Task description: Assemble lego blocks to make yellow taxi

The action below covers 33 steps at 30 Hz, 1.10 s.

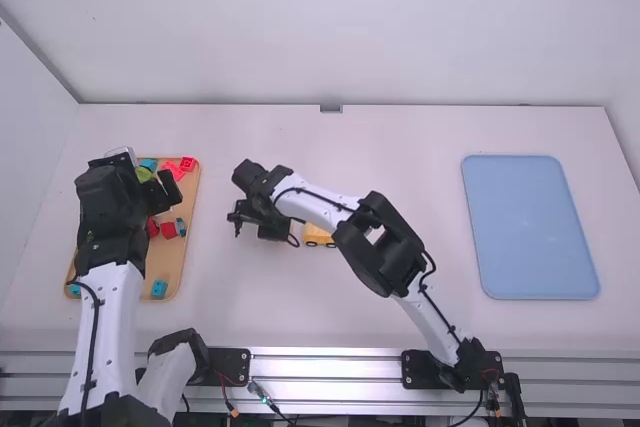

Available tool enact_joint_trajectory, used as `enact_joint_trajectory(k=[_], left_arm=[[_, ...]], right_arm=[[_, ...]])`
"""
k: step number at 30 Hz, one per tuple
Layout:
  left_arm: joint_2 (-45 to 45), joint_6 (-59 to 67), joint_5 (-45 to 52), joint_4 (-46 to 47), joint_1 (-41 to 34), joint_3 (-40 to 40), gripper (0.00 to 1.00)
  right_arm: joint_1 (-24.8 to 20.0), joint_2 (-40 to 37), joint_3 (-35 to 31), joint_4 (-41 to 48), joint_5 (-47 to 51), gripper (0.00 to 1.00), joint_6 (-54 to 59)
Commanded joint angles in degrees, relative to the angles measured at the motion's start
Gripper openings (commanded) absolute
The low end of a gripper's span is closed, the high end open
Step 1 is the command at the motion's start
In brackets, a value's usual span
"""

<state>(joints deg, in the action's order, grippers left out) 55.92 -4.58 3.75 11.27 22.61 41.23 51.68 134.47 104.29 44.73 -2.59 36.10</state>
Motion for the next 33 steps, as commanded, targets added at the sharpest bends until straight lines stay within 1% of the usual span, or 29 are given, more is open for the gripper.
enact_joint_trajectory(k=[1,4,6,8,12,13,14,15,19,23,24,27,29,33], left_arm=[[0.0,0.5,-0.2,-0.2,-0.1,-0.4,0.99],[0.0,0.5,-0.2,0.5,-0.1,-0.4,0.99],[0.0,0.5,-0.3,1.4,-0.1,-0.4,0.99],[-0.1,0.5,-0.4,1.9,-0.1,-0.4,0.99],[-0.1,0.6,-0.2,2.2,-0.1,-0.4,0.99],[-0.1,0.7,-0.2,2.0,-0.1,-0.4,0.99],[-0.1,2.2,0.3,1.7,-0.1,-0.4,0.99],[0.0,4.5,1.6,1.0,-0.1,-0.4,0.99],[1.3,12.7,9.2,-2.8,-0.2,-0.4,0.99],[4.6,25.2,23.2,-4.9,-0.1,-0.4,0.99],[6.1,27.7,26.9,-5.4,-0.1,-0.4,0.99],[10.1,30.8,30.8,-6.8,-0.1,-0.4,0.99],[13.6,36.0,36.0,-7.3,-0.1,-0.4,0.99],[20.0,46.5,48.5,-7.3,-0.3,-0.4,0.99]], right_arm=[[0.1,1.3,1.4,0.1,0.1,0.19,-0.3],[0.1,1.3,1.4,-0.4,0.0,0.24,-0.3],[0.1,1.3,1.4,-0.5,0.1,0.32,-0.3],[0.1,1.3,1.4,-0.5,0.1,0.36,-0.3],[0.1,1.3,1.4,-0.1,0.1,0.50,-0.3],[0.1,1.3,1.4,-0.1,0.1,0.58,-0.3],[0.1,1.3,1.4,-0.1,0.1,0.76,-0.3],[0.1,1.3,1.4,-0.4,0.4,0.99,-0.3],[0.0,1.2,2.5,-0.8,2.9,0.99,-1.8],[-1.7,0.7,6.1,1.3,1.6,0.99,-1.8],[-2.4,-0.3,6.8,2.0,0.0,0.99,-1.6],[-4.5,-3.3,7.6,4.1,-4.2,0.99,-1.5],[-7.0,-5.9,7.4,4.7,-8.2,0.99,0.1],[-10.1,-10.6,6.0,6.4,-17.1,0.99,5.1]])
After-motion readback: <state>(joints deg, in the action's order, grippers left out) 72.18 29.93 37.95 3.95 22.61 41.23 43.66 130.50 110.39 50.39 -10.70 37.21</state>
